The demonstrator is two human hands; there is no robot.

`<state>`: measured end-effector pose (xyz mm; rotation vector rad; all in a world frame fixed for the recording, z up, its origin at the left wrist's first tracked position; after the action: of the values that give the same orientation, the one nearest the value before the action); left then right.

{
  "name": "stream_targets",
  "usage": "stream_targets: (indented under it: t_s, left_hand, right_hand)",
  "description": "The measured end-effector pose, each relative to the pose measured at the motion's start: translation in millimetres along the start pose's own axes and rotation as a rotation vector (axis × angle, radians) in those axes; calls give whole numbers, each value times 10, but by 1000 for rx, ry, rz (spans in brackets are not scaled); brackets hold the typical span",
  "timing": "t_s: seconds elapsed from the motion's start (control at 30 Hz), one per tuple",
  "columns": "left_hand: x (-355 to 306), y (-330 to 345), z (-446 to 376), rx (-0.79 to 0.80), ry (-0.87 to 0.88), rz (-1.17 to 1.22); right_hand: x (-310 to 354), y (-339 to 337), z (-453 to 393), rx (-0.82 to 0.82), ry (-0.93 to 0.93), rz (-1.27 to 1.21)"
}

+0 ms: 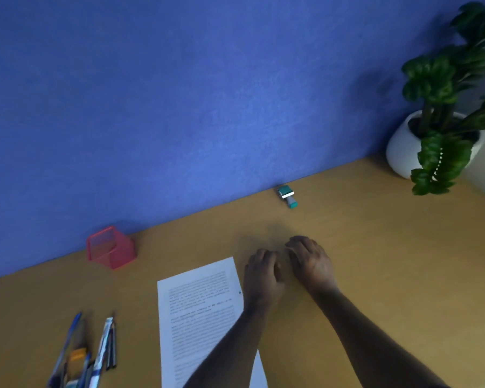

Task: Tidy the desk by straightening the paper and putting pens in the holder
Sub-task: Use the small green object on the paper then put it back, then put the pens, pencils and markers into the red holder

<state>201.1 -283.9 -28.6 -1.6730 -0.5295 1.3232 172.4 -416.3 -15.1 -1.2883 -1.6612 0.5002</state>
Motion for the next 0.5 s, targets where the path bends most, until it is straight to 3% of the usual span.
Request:
stream_targets:
  t_s: [0.2,0.5]
  left_hand:
    - [359,-402,947,-127,-11,12]
    - [1105,-690,1890,-79,-108,-112]
  right_hand:
    - [642,17,582,106,-56,-46]
    - [1177,-42,1147,267,35,-19]
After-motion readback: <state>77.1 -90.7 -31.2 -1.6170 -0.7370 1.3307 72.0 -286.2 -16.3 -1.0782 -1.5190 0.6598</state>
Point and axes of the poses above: each hand's wrist, its own z-axis away from the middle knuckle, its own y-axis out of the palm, x = y × z, the point moved 10 cm from there along -z, towards the middle knuckle, and after that the axes turned 1 degree about -x, right-handed, at the moved point
